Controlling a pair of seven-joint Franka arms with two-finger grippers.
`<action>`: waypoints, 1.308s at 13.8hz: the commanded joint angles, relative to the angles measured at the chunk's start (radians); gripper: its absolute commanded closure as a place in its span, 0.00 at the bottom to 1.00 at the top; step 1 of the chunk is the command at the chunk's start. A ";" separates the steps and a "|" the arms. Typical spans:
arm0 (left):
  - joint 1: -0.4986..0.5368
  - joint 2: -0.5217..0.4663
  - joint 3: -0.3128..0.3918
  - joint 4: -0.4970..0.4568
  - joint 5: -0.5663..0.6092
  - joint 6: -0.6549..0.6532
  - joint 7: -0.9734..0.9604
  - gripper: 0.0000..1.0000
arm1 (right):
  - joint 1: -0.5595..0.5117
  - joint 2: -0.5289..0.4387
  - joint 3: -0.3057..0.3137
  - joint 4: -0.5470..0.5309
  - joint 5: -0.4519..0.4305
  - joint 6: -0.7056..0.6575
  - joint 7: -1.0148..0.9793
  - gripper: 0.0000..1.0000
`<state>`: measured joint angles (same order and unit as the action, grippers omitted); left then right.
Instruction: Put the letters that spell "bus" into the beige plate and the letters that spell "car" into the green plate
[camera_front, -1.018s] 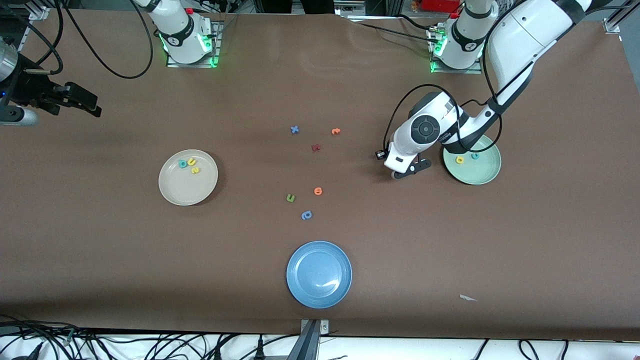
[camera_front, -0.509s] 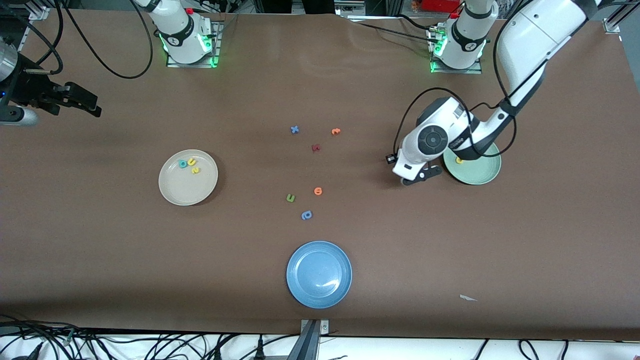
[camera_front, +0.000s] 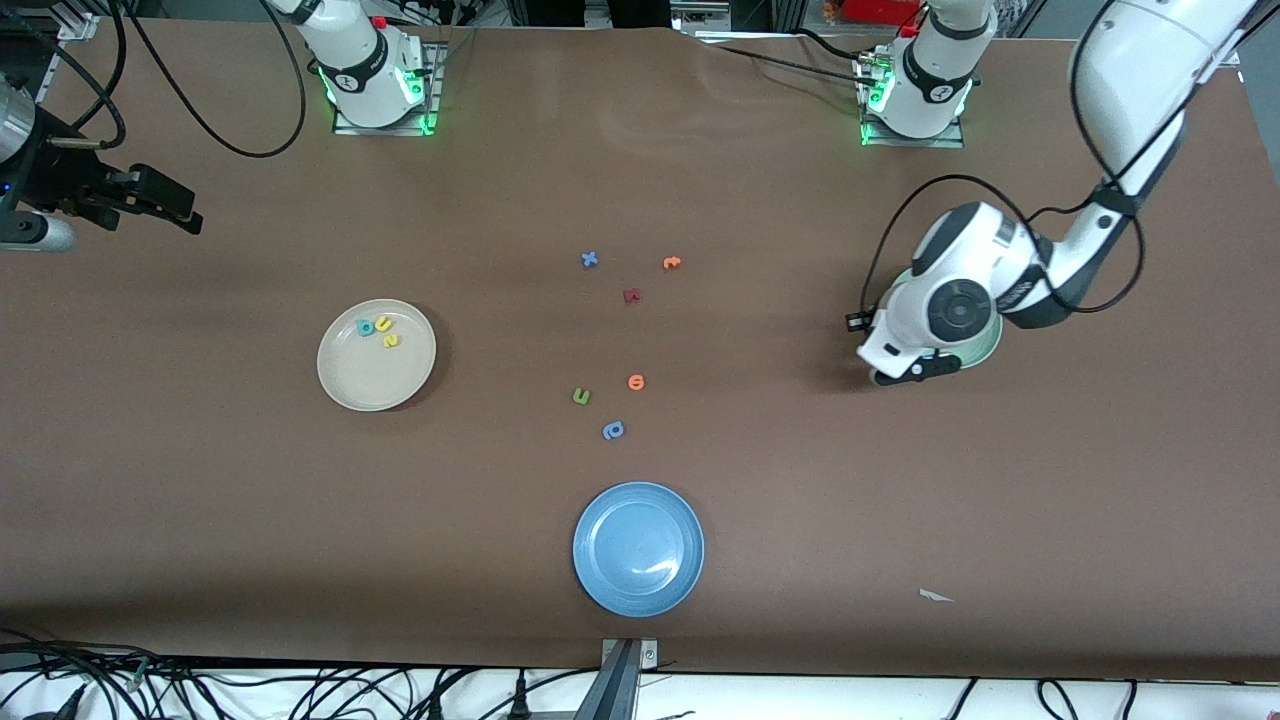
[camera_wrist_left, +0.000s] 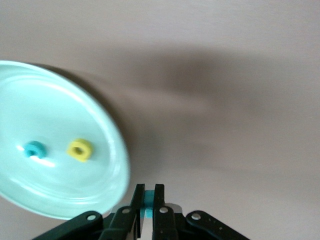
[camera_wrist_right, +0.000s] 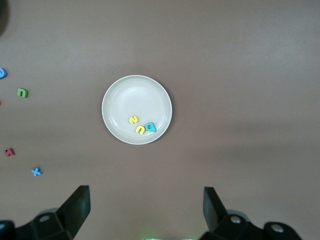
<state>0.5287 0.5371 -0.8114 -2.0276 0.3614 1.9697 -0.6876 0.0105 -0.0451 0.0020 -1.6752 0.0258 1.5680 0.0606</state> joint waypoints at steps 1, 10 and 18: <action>0.156 -0.032 -0.078 -0.016 0.021 -0.072 0.146 1.00 | 0.005 0.005 -0.003 0.022 -0.007 -0.019 -0.001 0.00; 0.281 -0.029 -0.077 -0.025 0.036 -0.150 0.286 0.42 | 0.005 0.007 -0.003 0.022 -0.007 -0.019 -0.001 0.00; 0.214 -0.020 -0.107 0.288 0.027 -0.294 0.283 0.01 | 0.005 0.008 -0.003 0.022 -0.007 -0.019 -0.005 0.00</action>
<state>0.7861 0.5163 -0.9184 -1.8475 0.3618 1.7488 -0.4142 0.0106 -0.0447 0.0019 -1.6749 0.0258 1.5677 0.0606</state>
